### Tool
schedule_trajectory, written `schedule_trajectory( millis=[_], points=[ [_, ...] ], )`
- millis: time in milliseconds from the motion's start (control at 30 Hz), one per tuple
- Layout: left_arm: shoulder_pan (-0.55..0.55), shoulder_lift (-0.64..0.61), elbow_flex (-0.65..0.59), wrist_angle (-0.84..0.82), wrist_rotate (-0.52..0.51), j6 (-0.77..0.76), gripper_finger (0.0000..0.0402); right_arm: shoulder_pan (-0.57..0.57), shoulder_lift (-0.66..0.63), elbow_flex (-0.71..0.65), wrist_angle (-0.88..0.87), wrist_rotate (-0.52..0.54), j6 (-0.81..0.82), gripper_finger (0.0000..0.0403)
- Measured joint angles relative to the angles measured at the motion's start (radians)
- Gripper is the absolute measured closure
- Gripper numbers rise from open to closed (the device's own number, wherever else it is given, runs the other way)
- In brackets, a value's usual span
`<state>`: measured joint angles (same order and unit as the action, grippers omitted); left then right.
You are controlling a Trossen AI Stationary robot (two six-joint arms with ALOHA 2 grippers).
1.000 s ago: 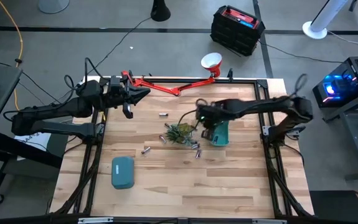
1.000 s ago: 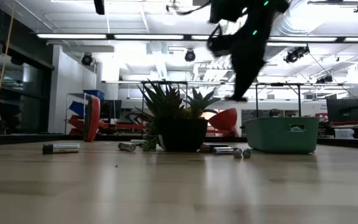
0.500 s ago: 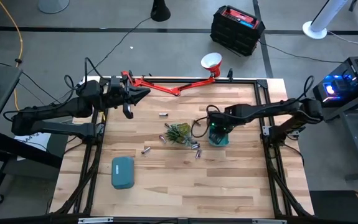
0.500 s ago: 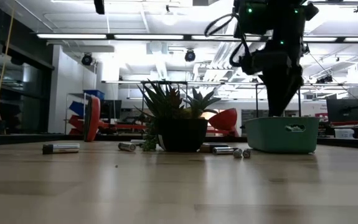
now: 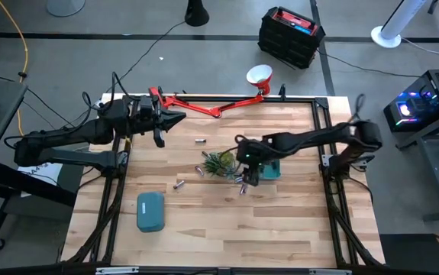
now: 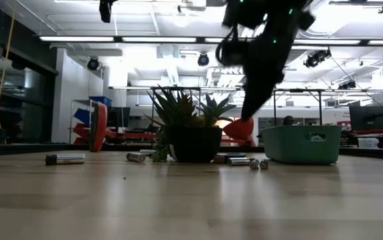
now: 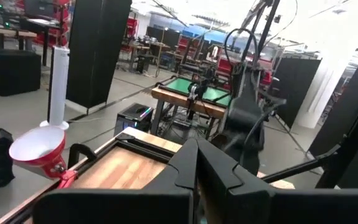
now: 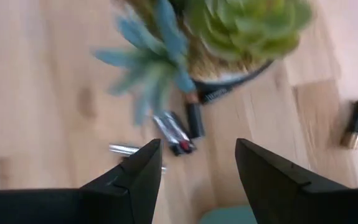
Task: Sort batteries
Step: Put the black battery into the green bin
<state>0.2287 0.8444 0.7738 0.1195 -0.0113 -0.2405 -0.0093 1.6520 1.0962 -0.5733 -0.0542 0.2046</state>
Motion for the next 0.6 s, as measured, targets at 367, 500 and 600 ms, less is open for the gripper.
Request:
schedule_trajectory(
  millis=[367,500,600],
  points=[
    [0.0,0.0,0.0,-0.003,0.0,0.0,0.0402,0.002,0.23,0.0,0.182,0.064,-0.023,0.0204],
    [0.0,0.0,0.0,-0.007,0.0,0.0,0.0401,0.004,0.262,0.005,0.193,0.08,-0.001,0.0211],
    [0.0,0.0,0.0,-0.008,0.0,0.013,0.0402,0.011,0.269,0.005,0.182,0.101,0.022,0.0256]
  ],
)
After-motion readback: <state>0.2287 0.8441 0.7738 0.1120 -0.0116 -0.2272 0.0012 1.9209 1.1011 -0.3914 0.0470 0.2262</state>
